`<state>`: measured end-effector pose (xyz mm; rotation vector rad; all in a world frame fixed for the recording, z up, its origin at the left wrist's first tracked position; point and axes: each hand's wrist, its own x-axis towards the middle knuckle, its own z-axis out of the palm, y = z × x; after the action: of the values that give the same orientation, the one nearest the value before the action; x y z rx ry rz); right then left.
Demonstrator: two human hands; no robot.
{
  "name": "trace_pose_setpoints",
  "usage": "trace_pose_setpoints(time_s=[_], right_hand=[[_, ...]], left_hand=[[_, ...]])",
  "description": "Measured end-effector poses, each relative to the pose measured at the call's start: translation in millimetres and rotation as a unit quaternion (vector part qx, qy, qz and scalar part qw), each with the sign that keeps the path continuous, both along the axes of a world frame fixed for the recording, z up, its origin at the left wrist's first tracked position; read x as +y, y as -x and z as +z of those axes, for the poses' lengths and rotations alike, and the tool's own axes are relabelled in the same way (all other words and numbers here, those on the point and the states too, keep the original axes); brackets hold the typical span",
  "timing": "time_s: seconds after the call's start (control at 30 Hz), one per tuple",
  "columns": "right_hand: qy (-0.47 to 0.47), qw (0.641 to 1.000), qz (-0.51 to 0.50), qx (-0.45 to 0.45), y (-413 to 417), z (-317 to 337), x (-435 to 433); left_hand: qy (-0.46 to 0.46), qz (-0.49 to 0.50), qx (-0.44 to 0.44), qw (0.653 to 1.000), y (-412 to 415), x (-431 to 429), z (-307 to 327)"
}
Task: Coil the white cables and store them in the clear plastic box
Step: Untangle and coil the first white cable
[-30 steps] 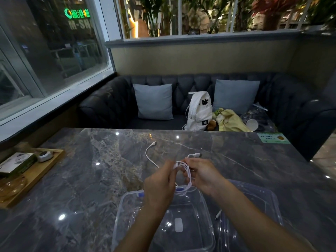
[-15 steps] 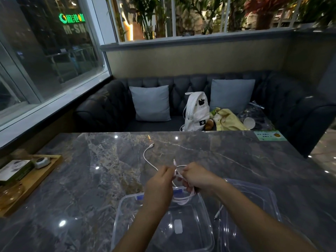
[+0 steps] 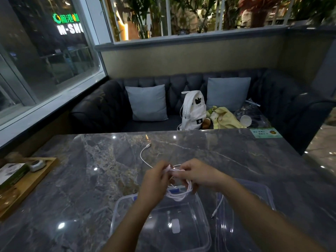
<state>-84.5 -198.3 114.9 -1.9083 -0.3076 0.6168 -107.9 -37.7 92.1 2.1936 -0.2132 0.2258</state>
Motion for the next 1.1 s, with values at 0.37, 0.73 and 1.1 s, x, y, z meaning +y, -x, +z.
trace_pose_setpoints(time_s=[0.37,0.73,1.1], right_hand=[[0.229,0.78,0.042,-0.581,3.6,-11.7,4.1],[0.096,0.831,0.022,-0.547,3.5,-16.9,2.7],[-0.141,0.926,-0.215,-0.277,14.4,-18.4,15.4]], left_hand=[[0.395,-0.03,0.274,0.876,-4.4,9.9,5.1],[0.39,-0.036,0.296,0.871,-3.8,16.7,5.5],[0.425,-0.042,0.249,0.869,-8.5,7.3,13.3]])
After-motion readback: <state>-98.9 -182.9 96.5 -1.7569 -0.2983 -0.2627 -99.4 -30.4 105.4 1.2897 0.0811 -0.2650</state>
